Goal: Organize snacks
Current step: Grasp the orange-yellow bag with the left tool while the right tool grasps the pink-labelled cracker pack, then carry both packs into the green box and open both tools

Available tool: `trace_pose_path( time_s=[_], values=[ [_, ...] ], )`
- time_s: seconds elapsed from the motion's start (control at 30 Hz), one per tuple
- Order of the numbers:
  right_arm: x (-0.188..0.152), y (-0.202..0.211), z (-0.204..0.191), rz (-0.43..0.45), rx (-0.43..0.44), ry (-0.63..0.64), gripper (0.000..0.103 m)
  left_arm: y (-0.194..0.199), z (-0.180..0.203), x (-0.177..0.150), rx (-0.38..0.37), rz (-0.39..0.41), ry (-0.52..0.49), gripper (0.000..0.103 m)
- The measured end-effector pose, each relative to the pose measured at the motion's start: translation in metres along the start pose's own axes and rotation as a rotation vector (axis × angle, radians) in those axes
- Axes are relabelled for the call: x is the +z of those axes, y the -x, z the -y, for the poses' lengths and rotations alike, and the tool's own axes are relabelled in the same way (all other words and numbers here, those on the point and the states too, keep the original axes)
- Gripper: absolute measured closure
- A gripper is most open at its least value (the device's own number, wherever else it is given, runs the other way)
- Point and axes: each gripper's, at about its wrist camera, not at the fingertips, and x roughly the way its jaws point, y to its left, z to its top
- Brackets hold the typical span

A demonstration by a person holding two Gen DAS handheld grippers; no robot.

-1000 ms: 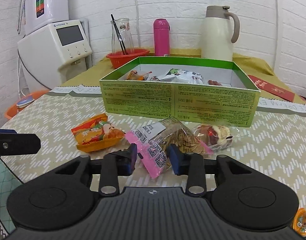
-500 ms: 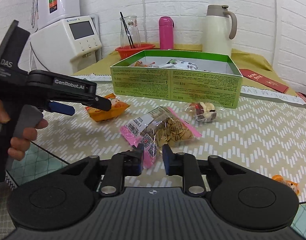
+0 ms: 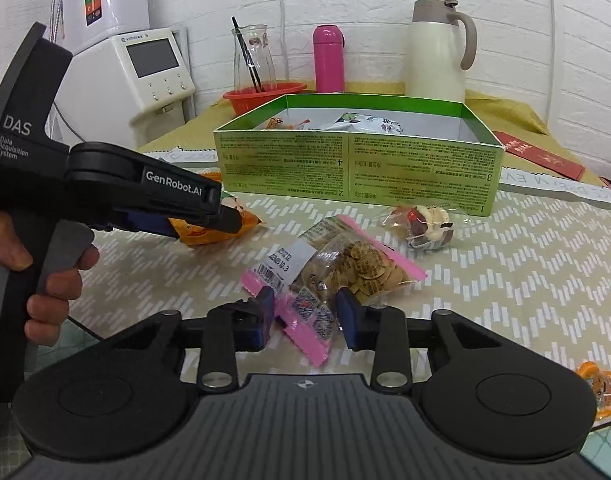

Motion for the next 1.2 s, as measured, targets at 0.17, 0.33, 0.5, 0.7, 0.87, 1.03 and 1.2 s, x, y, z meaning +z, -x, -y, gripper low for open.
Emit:
trace_pose_path(
  time_s=[0.17,0.33,0.5,0.7,0.87,1.03,1.2],
  values=[
    [-0.001,0.002,0.001,0.008,0.001,-0.011,0.06,0.004,0.001,-0.002,-0.017,0.0,-0.002,0.065],
    [-0.001,0.006,0.002,0.011,0.001,-0.024,0.064,0.01,0.006,-0.005,-0.012,0.001,-0.025,0.078],
    [-0.001,0.011,0.003,0.016,-0.001,-0.027,0.065,0.016,0.008,-0.006,-0.016,0.005,-0.037,0.087],
    [0.003,0.021,0.003,0.041,-0.001,-0.025,0.065,0.027,0.012,-0.006,-0.026,0.022,-0.053,0.087],
    [0.011,0.031,0.006,0.079,0.001,-0.023,0.065,0.043,0.015,0.001,-0.046,0.065,-0.074,0.087],
    [0.033,0.038,0.014,0.139,-0.009,-0.001,0.065,0.064,0.019,0.027,-0.078,0.139,-0.085,0.087],
    [0.062,0.032,0.03,0.196,-0.045,0.018,0.065,0.073,0.033,0.064,-0.089,0.212,-0.114,0.088]
  ],
)
